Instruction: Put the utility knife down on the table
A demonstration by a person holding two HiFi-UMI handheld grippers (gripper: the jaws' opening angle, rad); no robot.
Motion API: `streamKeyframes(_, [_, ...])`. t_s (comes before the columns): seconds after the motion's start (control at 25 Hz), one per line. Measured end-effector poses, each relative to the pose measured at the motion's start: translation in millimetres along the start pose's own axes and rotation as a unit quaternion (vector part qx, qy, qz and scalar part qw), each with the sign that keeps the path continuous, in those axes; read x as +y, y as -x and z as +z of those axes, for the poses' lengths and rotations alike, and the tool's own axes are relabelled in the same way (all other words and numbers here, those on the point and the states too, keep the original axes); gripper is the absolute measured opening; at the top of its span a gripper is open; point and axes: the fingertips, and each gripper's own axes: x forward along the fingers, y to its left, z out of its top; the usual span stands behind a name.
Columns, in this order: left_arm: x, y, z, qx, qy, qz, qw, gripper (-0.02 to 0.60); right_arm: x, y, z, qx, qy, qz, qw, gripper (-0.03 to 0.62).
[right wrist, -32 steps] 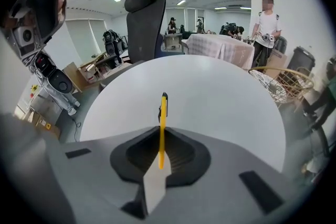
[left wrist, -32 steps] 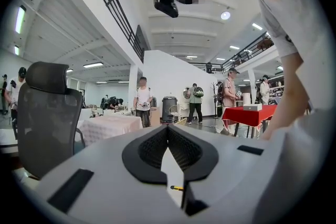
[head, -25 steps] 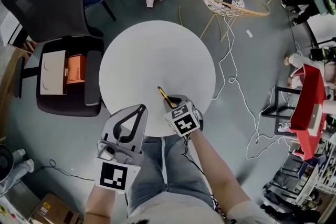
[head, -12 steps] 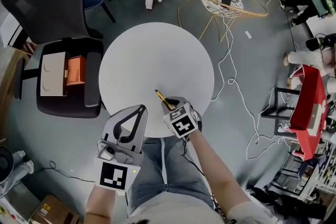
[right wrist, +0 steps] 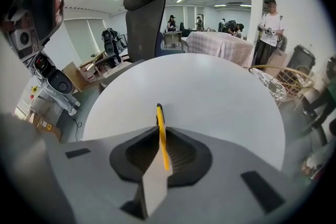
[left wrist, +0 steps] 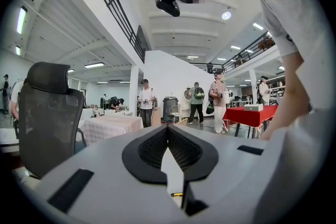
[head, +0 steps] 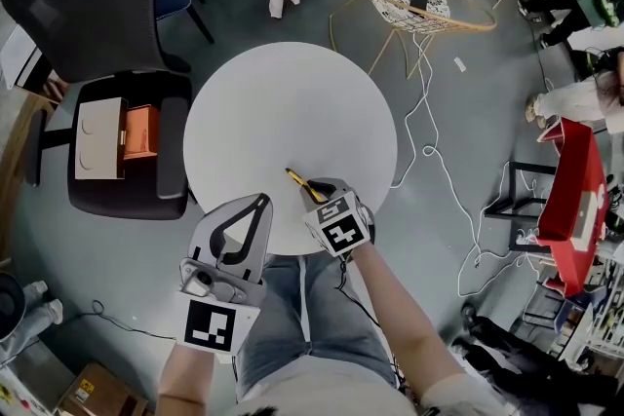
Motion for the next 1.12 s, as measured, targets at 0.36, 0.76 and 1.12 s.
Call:
streamKeyframes(0.36, [3.2,-0.1,1.0,0.0,-0.002,-0.001,1.0,0.009,1.0,3.0,7.4,-0.02,-0.016,-0.001,1.0,0.043])
streamKeyframes(0.76, [-5.0,-1.4,19.7,-0.011,-0.015,-0.011,0.9998,0.01,4.2,36.7,34.6,-0.079,-0.003,-0.01,0.997,0.008])
streamKeyframes(1.12, [-25.7,2.5,48.7,-0.027,-0.033,-0.029,0.9987,0.009,13.6,108.3,68.0,-0.178,-0.014,-0.014,0.984,0.008])
